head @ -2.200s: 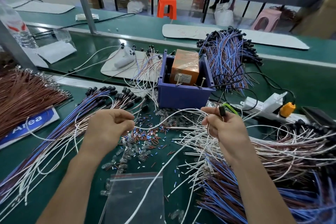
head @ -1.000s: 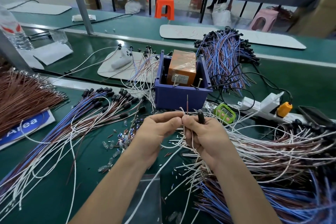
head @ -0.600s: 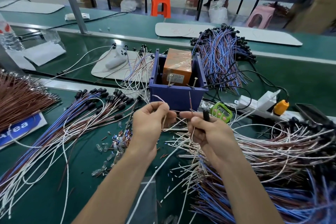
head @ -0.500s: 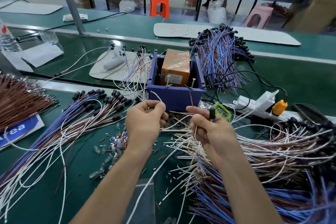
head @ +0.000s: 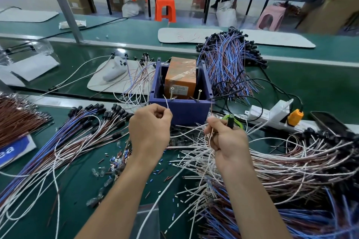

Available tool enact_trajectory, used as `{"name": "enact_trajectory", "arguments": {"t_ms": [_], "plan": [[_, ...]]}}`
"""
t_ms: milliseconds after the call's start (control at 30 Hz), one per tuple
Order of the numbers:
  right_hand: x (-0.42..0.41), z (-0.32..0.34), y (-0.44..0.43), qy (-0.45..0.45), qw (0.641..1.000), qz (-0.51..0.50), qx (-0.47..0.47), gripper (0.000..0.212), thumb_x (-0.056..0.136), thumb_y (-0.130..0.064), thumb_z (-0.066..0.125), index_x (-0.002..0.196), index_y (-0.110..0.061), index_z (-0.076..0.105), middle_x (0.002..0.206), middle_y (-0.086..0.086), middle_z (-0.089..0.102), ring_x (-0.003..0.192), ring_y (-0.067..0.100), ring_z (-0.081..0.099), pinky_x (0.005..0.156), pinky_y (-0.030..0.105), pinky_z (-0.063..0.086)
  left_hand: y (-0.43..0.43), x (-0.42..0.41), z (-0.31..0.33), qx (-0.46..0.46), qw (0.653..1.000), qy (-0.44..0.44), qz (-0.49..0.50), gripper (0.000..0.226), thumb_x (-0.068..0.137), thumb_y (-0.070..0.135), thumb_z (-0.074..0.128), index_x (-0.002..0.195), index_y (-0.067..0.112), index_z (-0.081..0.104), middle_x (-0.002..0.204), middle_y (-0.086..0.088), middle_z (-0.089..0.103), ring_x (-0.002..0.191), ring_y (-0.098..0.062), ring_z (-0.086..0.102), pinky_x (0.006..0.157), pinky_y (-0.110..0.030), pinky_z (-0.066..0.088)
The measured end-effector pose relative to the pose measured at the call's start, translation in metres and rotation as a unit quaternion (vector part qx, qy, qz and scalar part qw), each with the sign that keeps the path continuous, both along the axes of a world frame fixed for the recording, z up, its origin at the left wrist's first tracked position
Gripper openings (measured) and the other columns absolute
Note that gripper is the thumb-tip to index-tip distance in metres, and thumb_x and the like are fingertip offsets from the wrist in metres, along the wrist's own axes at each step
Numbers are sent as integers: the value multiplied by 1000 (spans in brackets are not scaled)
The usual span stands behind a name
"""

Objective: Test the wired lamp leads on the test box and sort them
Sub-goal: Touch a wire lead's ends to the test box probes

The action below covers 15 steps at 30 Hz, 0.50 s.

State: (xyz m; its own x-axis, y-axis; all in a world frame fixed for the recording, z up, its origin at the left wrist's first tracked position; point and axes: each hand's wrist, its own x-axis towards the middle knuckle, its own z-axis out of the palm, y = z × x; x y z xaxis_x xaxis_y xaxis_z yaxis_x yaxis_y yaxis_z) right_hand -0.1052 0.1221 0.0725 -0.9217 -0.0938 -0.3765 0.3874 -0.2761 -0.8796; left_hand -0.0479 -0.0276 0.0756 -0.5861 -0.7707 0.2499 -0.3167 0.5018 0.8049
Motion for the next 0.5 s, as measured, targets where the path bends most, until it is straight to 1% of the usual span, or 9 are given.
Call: {"name": "enact_trajectory", "arguments": {"t_ms": [67,133,167,233,267,333,433,500], "plan": [[-1,1,-1,-5,1000,3,4,8,92,-4,72,87,-5,66,57,11,64,33,5,42,35,18,29,1,-1,1,0,1000,10,-11,28,89,28,77,64,34,67,55,19,63,62,6,62,52,-8,42],[-1,2,-2,-6,1000,7,7,4,91,-4,72,90,-3,69,59,10,64,35,6,44,35,18,31,2,-1,2,-5,1000,13,-20,26,89,28,77,65,34,68,57,19,63,61,3,63,49,-10,40],[-1,1,-3,-6,1000,10,6,5,91,-4,72,87,-4,69,59,11,63,36,7,45,35,18,31,2,0,2,-8,1000,14,-25,25,89,28,77,66,33,68,57,20,63,61,2,63,50,-11,42],[0,1,-3,-4,1000,12,5,19,91,-3,72,75,-12,66,59,10,63,39,8,46,36,18,31,3,-1,3,-14,999,21,-33,25,89,27,77,66,32,69,56,21,62,67,3,63,50,-12,43],[0,0,-3,-3,1000,12,4,23,91,-3,72,72,-15,64,58,10,62,40,9,47,36,19,31,3,-1,3,-14,999,25,-37,25,88,26,77,66,32,69,55,21,62,69,5,63,53,-12,45],[1,0,-4,-4,1000,13,1,26,90,-3,73,71,-18,63,58,9,62,43,9,49,37,19,31,2,-2,2,-10,998,30,-47,25,88,25,76,65,31,69,54,19,62,69,3,63,58,-15,47],[2,0,-4,-5,1000,14,-2,26,90,-3,72,71,-18,62,58,8,62,45,10,50,37,19,31,0,-4,0,-3,998,34,-55,24,89,24,75,66,27,71,65,25,65,67,-2,63,59,-17,48],[2,1,-4,-4,1000,16,-2,25,90,-3,72,72,-16,62,58,8,61,45,10,49,37,19,31,-1,-6,0,-4,998,33,-54,22,88,24,75,67,26,71,61,19,65,67,-2,62,58,-13,46]]}}
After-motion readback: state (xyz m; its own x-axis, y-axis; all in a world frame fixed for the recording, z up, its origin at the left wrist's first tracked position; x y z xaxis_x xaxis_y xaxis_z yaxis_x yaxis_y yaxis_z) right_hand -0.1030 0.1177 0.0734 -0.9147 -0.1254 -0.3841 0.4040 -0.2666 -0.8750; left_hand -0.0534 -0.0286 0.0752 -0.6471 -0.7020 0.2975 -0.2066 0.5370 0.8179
